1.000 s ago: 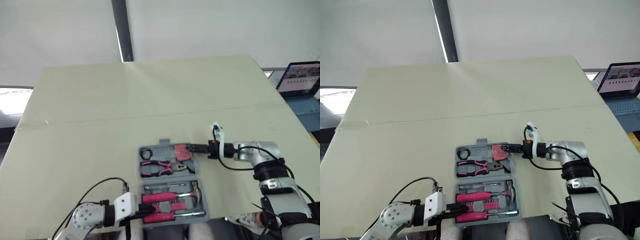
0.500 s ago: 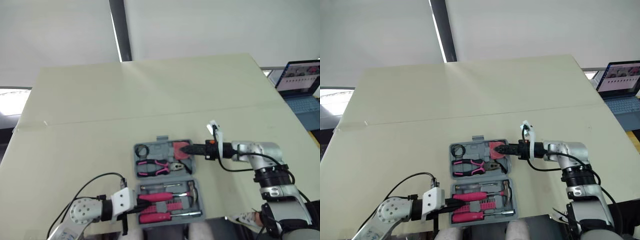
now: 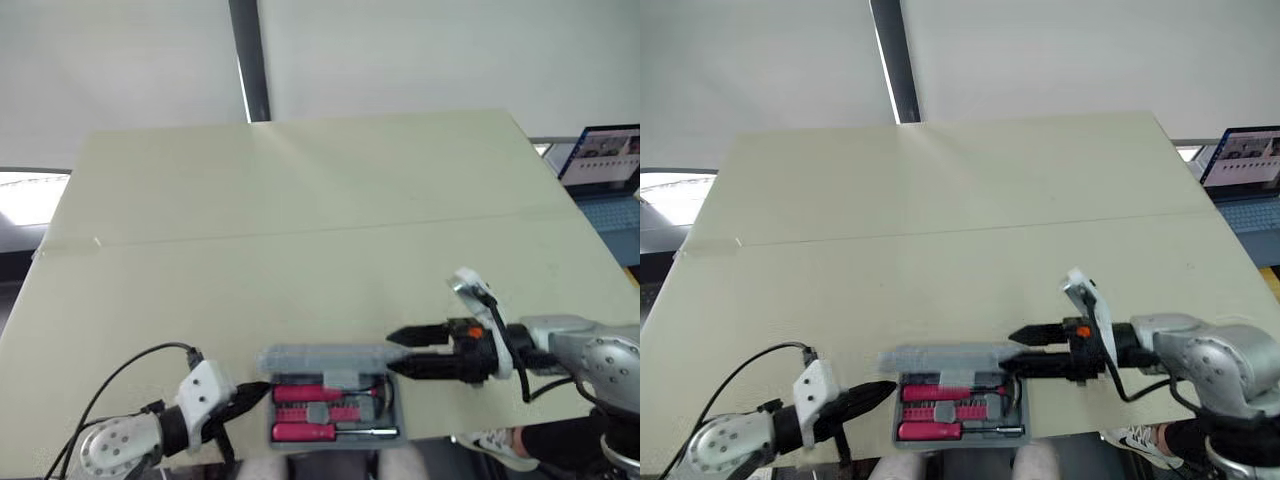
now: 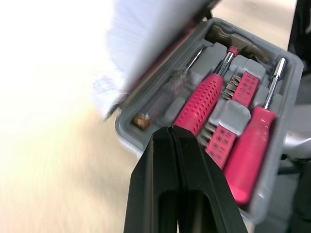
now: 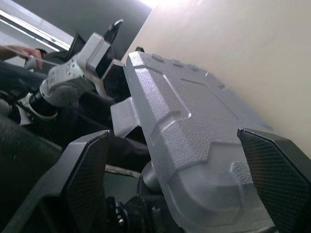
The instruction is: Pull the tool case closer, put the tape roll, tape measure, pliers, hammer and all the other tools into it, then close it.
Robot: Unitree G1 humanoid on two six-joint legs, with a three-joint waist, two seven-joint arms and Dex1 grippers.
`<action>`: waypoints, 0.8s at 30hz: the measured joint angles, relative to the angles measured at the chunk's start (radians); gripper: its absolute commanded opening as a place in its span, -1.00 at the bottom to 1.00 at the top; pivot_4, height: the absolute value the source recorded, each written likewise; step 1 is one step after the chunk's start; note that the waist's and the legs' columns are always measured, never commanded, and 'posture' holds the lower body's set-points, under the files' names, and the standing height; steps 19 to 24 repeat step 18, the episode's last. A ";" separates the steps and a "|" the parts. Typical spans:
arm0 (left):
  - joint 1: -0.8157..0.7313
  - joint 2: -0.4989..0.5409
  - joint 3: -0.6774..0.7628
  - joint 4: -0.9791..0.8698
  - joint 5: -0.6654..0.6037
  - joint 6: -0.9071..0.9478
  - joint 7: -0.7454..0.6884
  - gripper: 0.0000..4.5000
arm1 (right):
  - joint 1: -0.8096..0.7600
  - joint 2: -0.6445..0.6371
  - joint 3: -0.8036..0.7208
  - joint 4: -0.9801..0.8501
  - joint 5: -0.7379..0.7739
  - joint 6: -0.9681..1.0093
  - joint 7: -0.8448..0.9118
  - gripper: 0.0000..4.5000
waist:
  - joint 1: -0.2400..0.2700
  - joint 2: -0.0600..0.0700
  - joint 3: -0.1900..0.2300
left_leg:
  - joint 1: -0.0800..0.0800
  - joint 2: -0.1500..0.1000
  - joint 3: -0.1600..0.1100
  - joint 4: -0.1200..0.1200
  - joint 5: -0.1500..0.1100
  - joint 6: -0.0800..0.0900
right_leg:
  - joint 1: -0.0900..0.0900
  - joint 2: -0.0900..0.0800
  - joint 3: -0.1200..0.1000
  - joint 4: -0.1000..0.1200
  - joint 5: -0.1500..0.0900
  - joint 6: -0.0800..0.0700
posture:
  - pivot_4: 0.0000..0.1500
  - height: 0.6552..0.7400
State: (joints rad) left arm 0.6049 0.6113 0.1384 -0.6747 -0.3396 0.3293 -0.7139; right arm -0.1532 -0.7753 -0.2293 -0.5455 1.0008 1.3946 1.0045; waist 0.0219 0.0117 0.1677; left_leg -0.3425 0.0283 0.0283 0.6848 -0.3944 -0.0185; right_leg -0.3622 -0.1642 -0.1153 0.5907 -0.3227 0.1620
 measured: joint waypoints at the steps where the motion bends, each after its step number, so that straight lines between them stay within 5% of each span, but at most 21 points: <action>1: 0.064 0.001 0.057 -0.032 -0.039 0.014 -0.010 -1.00 | 0.046 -0.038 -0.020 -0.032 0.010 0.001 0.000 0.96 | 0.002 -0.002 0.001 | 0.000 0.000 0.000 0.000 0.000 0.000 | 0.000 0.000 0.000 0.000 0.000 0.000 | 1.00 0.94; 5: 0.300 0.006 0.329 -0.052 -0.181 0.046 -0.121 -1.00 | 0.182 -0.107 -0.162 -0.090 0.028 -0.048 -0.011 0.96 | 0.005 -0.007 0.004 | 0.002 0.000 0.001 0.000 -0.001 0.001 | 0.002 0.000 0.000 -0.003 0.001 -0.001 | 1.00 0.94; 9: 0.209 0.010 0.439 0.051 -0.243 0.077 -0.116 -1.00 | 0.230 -0.105 -0.170 -0.069 -0.071 -0.196 -0.054 0.96 | 0.020 -0.006 0.004 | 0.004 0.000 0.001 0.001 -0.001 0.001 | 0.002 0.000 0.001 -0.005 0.001 -0.003 | 1.00 0.94; 16: -0.047 0.015 0.335 0.140 -0.189 0.088 -0.026 -1.00 | 0.299 -0.093 -0.077 0.035 -0.341 -0.536 -0.087 0.96 | 0.015 -0.008 0.004 | 0.004 0.000 0.005 -0.001 -0.002 0.002 | 0.001 0.000 0.001 -0.001 0.002 -0.001 | 1.00 0.94; 24: -0.080 0.003 0.301 0.142 -0.178 0.089 -0.012 -1.00 | 0.300 -0.093 -0.049 0.051 -0.371 -0.573 -0.086 0.96 | 0.004 -0.009 0.004 | 0.004 0.000 0.005 0.000 -0.002 0.002 | 0.001 0.000 0.001 -0.001 0.002 -0.001 | 1.00 0.94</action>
